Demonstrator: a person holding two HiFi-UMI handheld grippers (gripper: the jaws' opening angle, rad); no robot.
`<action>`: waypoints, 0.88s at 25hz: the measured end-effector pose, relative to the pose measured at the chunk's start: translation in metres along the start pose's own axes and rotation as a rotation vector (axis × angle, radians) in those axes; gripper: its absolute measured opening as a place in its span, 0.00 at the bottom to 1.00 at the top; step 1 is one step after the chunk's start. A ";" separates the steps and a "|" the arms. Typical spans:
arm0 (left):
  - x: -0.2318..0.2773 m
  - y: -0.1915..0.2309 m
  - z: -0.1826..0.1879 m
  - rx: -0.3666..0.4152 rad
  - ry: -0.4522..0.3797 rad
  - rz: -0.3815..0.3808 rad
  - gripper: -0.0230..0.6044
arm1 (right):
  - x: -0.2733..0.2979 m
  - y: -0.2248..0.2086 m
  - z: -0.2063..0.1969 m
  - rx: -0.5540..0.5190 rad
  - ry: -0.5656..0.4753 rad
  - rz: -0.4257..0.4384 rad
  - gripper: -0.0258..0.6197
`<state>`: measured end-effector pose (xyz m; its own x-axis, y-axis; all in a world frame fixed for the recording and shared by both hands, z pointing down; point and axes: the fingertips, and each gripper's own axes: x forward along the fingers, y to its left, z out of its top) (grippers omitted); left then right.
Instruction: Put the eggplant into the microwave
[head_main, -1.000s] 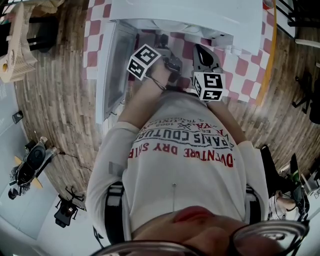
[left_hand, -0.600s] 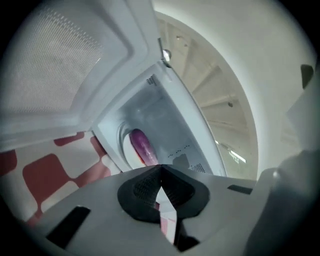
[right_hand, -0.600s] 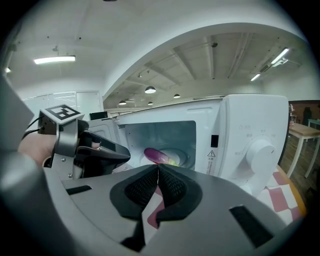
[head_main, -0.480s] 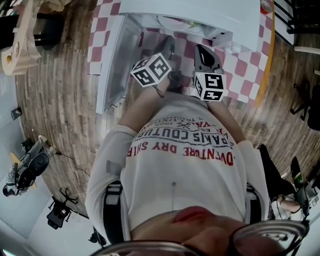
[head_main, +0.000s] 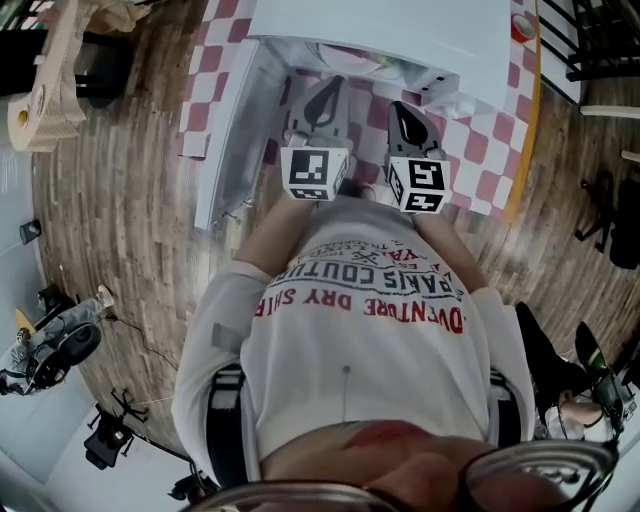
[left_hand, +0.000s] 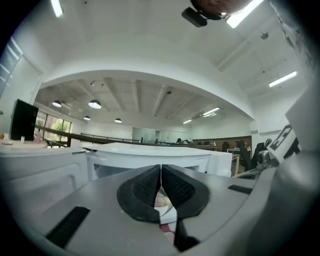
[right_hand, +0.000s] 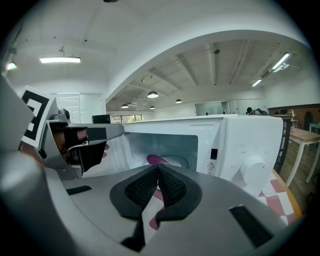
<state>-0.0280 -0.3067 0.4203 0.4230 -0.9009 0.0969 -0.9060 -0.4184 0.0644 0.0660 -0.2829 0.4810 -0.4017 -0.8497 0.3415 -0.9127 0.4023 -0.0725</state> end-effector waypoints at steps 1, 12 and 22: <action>-0.001 -0.002 0.003 0.029 -0.010 -0.004 0.08 | -0.001 0.001 0.002 -0.003 -0.005 0.002 0.08; -0.001 0.001 -0.010 -0.032 0.040 0.005 0.08 | -0.006 0.006 0.015 -0.041 -0.048 0.041 0.08; 0.001 -0.004 -0.020 -0.057 0.075 -0.017 0.08 | -0.006 0.006 0.015 -0.065 -0.046 0.030 0.08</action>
<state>-0.0234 -0.3032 0.4402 0.4399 -0.8819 0.1693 -0.8973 -0.4241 0.1225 0.0622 -0.2807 0.4650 -0.4336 -0.8509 0.2966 -0.8937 0.4482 -0.0207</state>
